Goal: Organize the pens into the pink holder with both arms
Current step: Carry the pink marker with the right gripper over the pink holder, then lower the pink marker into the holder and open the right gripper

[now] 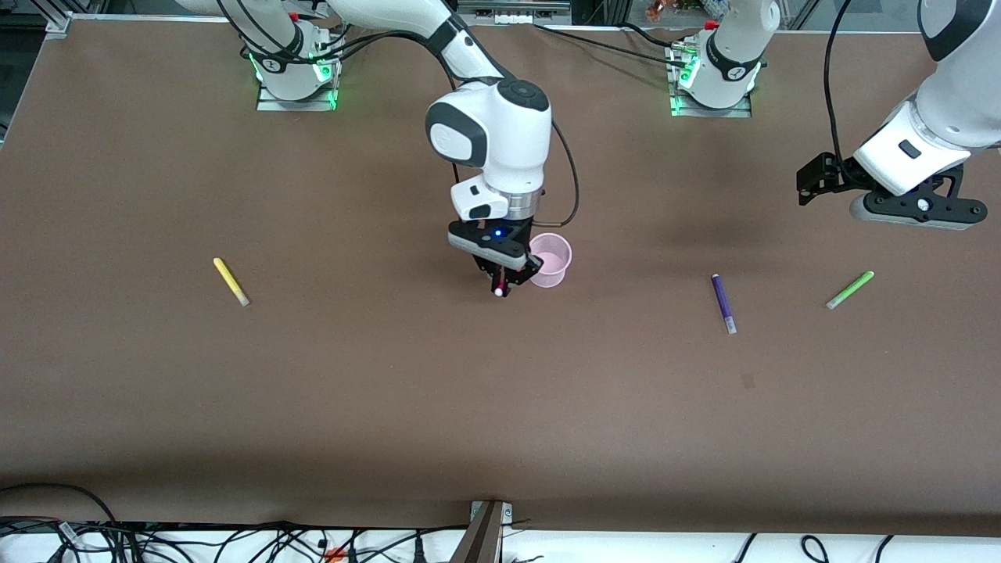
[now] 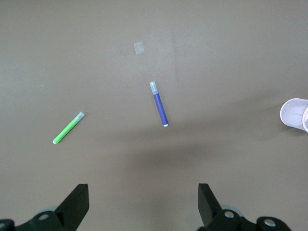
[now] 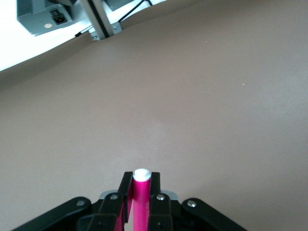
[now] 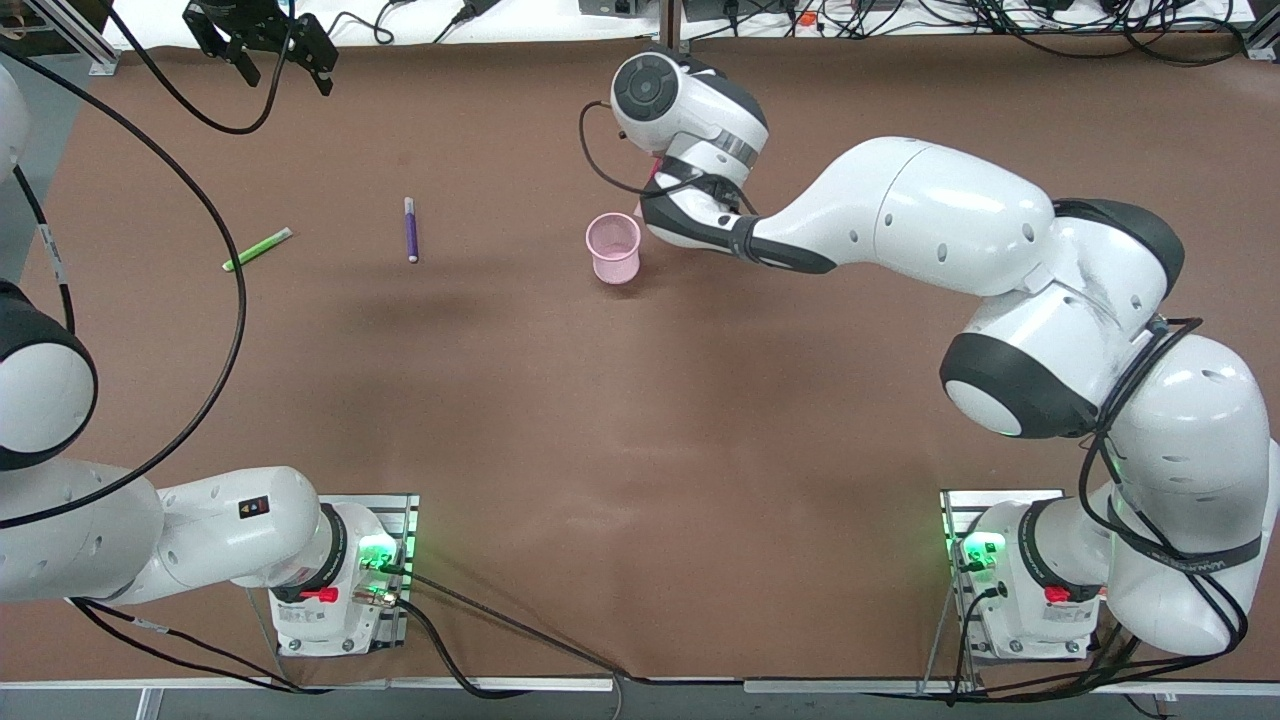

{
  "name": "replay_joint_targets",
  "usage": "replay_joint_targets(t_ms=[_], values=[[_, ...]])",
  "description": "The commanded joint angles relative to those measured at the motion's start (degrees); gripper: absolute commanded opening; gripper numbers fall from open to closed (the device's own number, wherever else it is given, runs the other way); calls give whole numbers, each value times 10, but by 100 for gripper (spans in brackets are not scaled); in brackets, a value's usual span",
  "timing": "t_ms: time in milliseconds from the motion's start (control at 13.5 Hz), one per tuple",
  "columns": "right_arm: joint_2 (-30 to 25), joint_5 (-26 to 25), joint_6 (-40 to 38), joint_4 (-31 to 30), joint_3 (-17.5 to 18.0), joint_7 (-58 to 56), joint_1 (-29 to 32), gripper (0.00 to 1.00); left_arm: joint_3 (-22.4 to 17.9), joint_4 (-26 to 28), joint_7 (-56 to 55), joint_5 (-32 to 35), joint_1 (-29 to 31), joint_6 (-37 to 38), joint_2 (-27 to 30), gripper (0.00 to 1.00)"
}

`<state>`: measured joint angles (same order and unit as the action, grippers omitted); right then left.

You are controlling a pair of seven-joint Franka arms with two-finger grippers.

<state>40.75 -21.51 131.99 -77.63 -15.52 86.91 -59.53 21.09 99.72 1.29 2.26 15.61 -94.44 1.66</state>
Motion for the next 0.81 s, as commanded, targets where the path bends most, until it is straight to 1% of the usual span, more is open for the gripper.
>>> replay_joint_targets(t_ms=[0,222,444,591,739], values=[[19,-37,-9,19,-8,41,-27,0,3,-12,-7,12,-1,10,-2,100],[25,-43,-9,20,-8,98,-47,0,3,-12,-7,12,-1,10,-2,100],[32,-50,-11,20,-9,100,-50,0,3,-12,-7,11,-1,10,-2,100],[40,-81,-12,21,-21,102,-58,0,3,-12,-7,11,-1,10,-2,100],[47,-107,-12,22,-30,138,-62,0,3,-12,-7,10,-1,10,-2,100]])
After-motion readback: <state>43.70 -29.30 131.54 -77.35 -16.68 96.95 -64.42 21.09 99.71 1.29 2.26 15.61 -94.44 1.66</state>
